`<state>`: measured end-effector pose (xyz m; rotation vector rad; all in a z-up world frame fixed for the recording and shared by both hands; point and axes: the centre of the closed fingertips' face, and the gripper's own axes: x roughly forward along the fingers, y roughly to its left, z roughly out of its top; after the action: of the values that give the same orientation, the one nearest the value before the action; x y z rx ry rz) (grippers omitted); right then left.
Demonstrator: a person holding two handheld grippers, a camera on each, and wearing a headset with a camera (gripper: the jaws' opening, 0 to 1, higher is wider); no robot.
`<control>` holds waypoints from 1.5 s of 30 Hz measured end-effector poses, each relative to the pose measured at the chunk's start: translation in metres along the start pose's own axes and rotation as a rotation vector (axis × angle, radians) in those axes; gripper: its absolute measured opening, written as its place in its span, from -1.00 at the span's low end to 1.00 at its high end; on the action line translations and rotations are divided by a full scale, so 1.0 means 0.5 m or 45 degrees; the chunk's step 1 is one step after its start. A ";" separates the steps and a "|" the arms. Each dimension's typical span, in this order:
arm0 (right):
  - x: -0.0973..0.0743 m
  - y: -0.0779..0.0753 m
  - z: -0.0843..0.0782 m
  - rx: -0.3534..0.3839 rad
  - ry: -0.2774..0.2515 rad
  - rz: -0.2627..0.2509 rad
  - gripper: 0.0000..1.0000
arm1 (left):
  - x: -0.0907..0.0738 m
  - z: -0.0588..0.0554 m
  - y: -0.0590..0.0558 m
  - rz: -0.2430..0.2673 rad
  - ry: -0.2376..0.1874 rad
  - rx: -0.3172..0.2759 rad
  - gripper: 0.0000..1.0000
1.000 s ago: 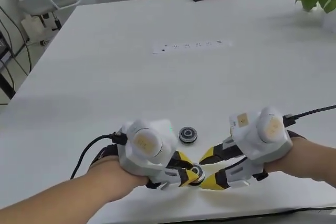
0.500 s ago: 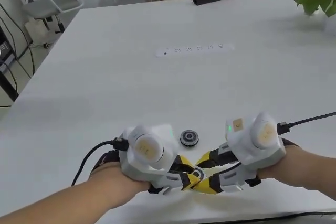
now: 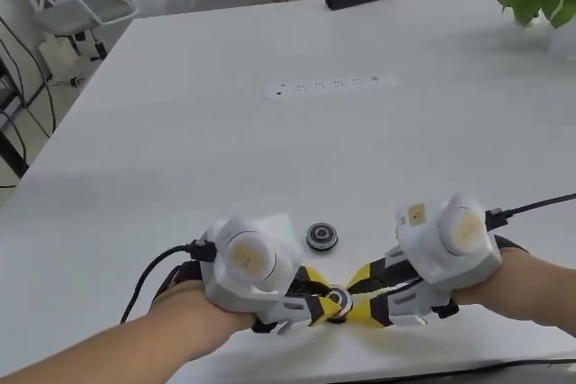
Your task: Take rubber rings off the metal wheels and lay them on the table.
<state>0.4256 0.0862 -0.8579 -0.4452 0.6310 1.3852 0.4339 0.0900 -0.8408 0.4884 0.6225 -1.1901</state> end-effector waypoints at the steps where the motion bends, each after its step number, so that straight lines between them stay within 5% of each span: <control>1: -0.001 0.000 -0.001 0.001 0.003 0.000 -0.75 | 0.000 0.000 0.000 0.000 0.000 0.000 -0.85; 19: -0.003 -0.007 -0.007 0.139 0.046 -0.030 -1.00 | -0.001 -0.001 0.000 0.020 0.007 -0.009 -0.85; 45: -0.021 -0.011 -0.008 0.419 0.022 -0.042 -1.00 | 0.003 0.002 -0.002 0.022 0.003 -0.003 -0.86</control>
<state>0.4299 0.0749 -0.8546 -0.2035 0.8453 1.2191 0.4334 0.0880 -0.8411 0.4929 0.6206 -1.1722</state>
